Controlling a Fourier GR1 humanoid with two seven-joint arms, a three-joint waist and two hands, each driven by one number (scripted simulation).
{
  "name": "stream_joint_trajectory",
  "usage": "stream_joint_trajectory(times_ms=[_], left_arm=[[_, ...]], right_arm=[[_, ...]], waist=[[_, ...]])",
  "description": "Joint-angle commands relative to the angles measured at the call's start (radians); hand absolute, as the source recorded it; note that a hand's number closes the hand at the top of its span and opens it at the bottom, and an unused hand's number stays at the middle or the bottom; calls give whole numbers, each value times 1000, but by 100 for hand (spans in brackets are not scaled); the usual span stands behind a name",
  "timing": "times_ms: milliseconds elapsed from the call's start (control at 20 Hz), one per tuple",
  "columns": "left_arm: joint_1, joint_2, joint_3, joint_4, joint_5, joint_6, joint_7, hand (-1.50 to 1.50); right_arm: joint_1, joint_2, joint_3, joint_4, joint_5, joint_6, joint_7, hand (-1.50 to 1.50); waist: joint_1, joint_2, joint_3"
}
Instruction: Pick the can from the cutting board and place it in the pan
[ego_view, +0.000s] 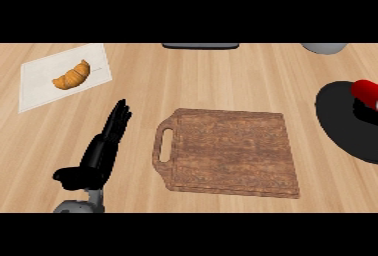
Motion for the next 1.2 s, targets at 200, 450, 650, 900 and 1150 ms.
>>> stream_joint_trajectory(times_ms=[200, 450, 650, 900, 1150], left_arm=[[-6, -6, -17, -52, -5, -8, 54, 0], [-16, -10, -22, -29, -15, -7, 34, 0], [-44, -10, -12, -33, -4, -11, 61, 0], [-24, -13, -35, -54, -19, -15, 53, 0], [-17, -34, -31, -8, -35, 9, 15, 0]], right_arm=[[-213, -124, -153, 521, -155, -107, -363, 150], [-220, -223, -72, 680, -72, 189, -172, -150], [-308, -204, -73, 787, -110, 342, -215, -150], [-367, -213, -129, 870, -154, 335, -340, -150], [-374, -176, -254, 833, -285, 257, -503, -150]], waist=[[15, 5, 1], [37, 16, 0], [52, 20, 4], [54, 22, 6], [26, 13, 4]])
